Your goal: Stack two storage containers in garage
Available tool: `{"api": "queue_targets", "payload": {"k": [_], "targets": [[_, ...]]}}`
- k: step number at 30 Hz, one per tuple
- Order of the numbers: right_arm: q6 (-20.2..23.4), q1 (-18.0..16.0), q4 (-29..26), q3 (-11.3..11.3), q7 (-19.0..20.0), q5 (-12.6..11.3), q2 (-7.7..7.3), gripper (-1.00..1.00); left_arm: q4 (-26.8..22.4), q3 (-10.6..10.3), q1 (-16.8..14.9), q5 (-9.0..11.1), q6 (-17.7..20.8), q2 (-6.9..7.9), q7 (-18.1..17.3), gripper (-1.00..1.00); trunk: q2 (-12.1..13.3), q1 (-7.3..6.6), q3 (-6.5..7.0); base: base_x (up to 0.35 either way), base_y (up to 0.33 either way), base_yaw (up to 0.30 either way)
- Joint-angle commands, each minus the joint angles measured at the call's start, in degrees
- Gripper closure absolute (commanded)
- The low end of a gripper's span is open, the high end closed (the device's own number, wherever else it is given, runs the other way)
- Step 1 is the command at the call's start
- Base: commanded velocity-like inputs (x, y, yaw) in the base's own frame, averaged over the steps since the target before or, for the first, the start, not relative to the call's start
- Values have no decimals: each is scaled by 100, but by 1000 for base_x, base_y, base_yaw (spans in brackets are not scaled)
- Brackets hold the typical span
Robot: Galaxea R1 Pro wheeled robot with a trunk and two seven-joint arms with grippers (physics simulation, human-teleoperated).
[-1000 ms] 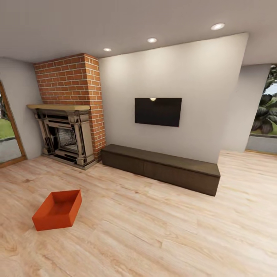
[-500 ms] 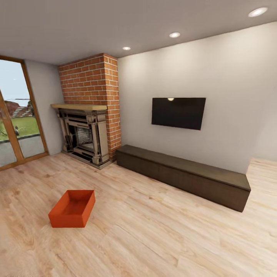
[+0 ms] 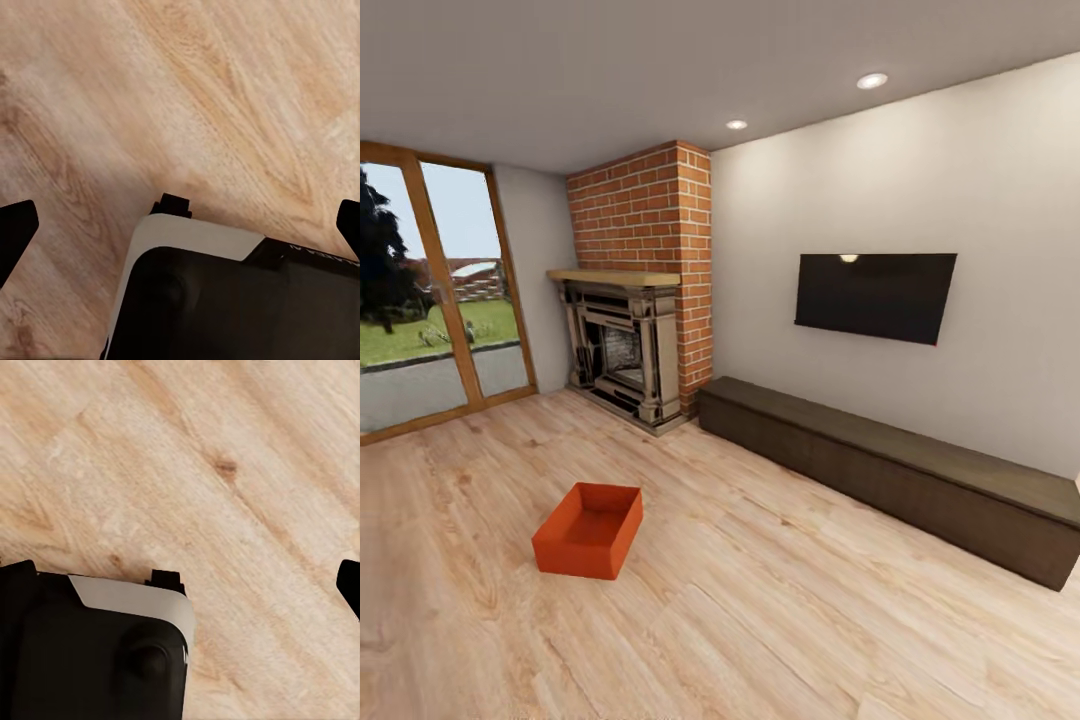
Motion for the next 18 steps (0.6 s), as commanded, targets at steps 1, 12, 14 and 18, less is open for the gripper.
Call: {"api": "queue_targets", "payload": {"k": [1,12,14,18], "targets": [[-35,-7,17,52,-3,-54,2,-100,5,-22,-5,36,-18,-2,12,-100,-6,1,-8,0,0,268],[-35,-7,17,48,-3,-54,0,-100,5,-21,-6,34,-18,-2,12,-100,-6,1,-8,0,0,268],[-35,-7,17,49,-3,-54,-4,-100,5,-21,-6,37,-18,-2,12,-100,-6,1,-8,2,0,268],[-35,-7,17,48,-3,-54,-6,-100,5,-23,-6,42,-18,-2,11,-100,-6,1,-8,83,0,268]]}}
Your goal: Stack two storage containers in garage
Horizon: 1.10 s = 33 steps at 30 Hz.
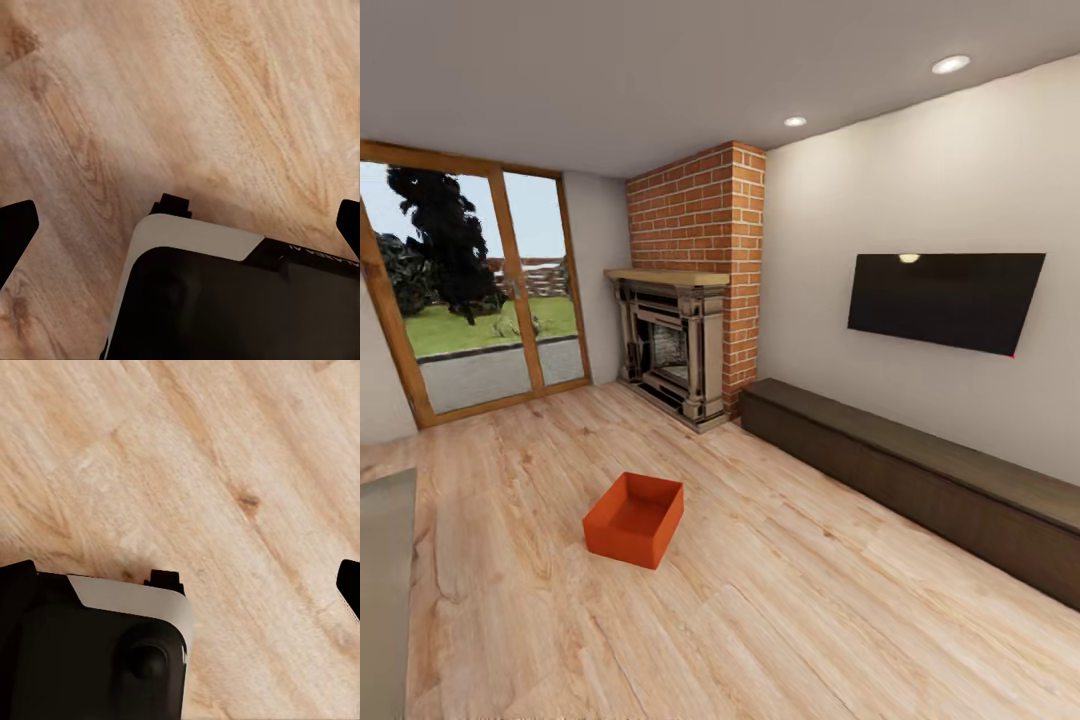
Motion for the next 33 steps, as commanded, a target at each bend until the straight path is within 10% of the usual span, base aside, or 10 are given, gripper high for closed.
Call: {"api": "queue_targets", "payload": {"k": [1,33], "targets": [[-35,-7,17,51,-3,-54,2,-100,5,-22,-5,38,-18,-2,12,-100,-6,3,-8,132,0,268],[-12,-7,17,61,-10,-61,2,-100,14,-21,-4,42,-18,25,14,-100,-6,3,-8,294,0,117]]}}
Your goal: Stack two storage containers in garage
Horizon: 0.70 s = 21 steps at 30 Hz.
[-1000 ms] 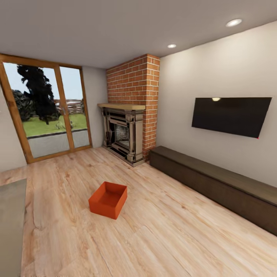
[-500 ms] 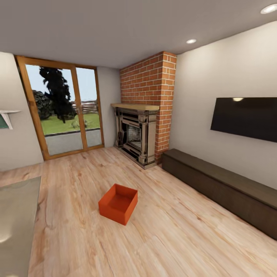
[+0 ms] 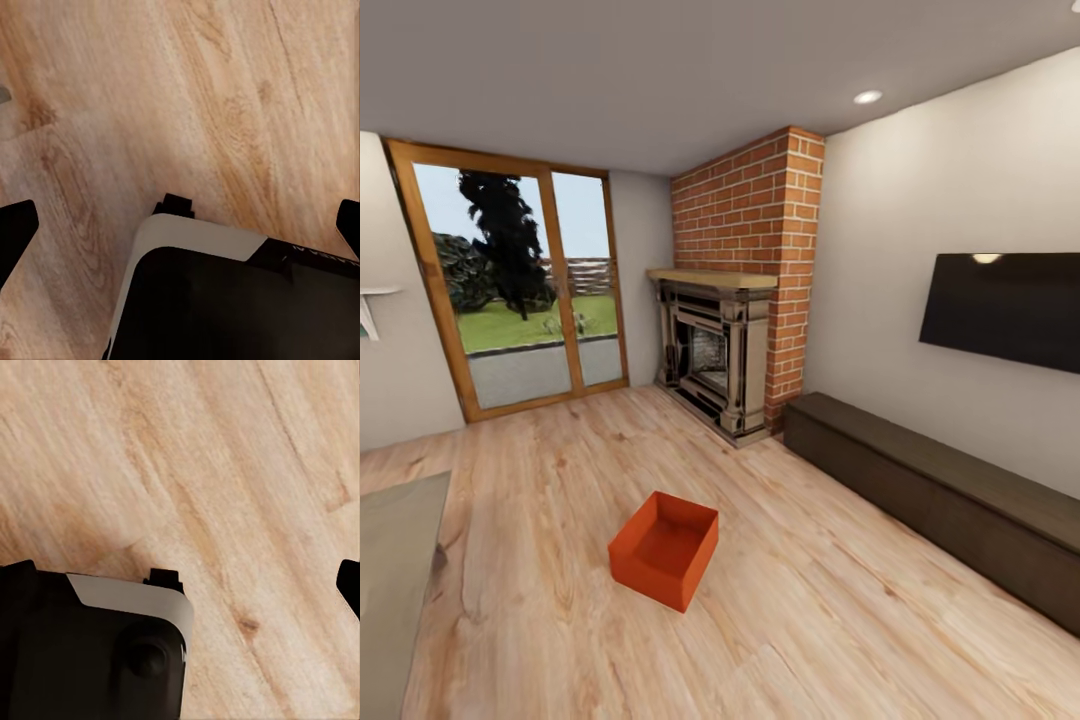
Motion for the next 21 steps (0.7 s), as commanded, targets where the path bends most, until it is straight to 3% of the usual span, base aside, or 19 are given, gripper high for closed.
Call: {"api": "queue_targets", "payload": {"k": [1,6,21], "targets": [[-22,-8,17,47,-2,-57,15,-100,3,-23,-4,39,-17,-1,10,-100,-5,4,-8,321,0,0],[-23,-8,17,45,-12,-51,17,-100,3,-23,-4,39,-17,-1,10,-100,-5,4,-8,321,0,109],[-29,-8,17,45,-14,-43,11,-100,3,-23,-5,36,-17,-8,10,-100,-5,4,-8,321,0,262]]}}
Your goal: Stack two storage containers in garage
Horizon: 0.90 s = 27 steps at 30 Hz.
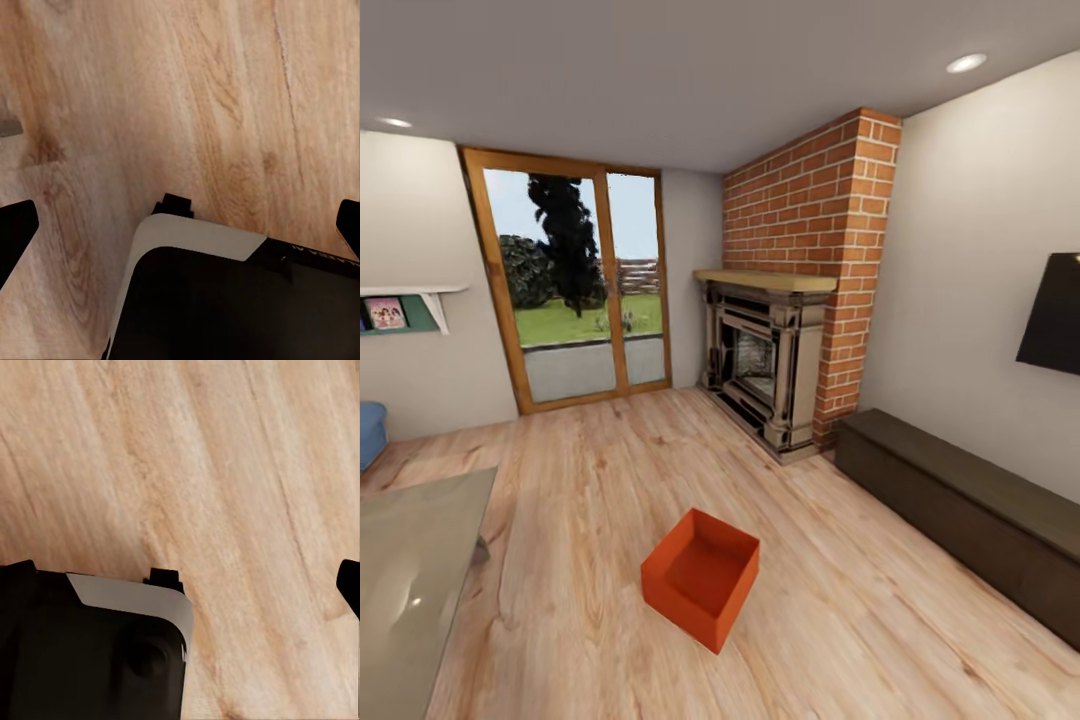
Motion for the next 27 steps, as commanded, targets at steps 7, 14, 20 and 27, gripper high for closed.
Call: {"api": "queue_targets", "payload": {"k": [7,14,20,27], "targets": [[-35,-7,17,49,-3,-57,-6,-100,4,-23,-5,35,-17,-9,10,-100,-5,4,-8,321,0,268],[-35,-7,17,49,-3,-53,-7,-100,4,-23,-7,35,-17,-3,10,-100,-5,4,-8,321,0,268],[-35,-7,17,49,-3,-57,-7,-100,3,-23,-5,35,-17,-5,10,-100,-5,4,-8,321,0,269],[-35,-7,17,49,-3,-56,-7,-100,5,-23,-5,35,-17,1,10,-100,-5,4,-8,321,0,269]]}}
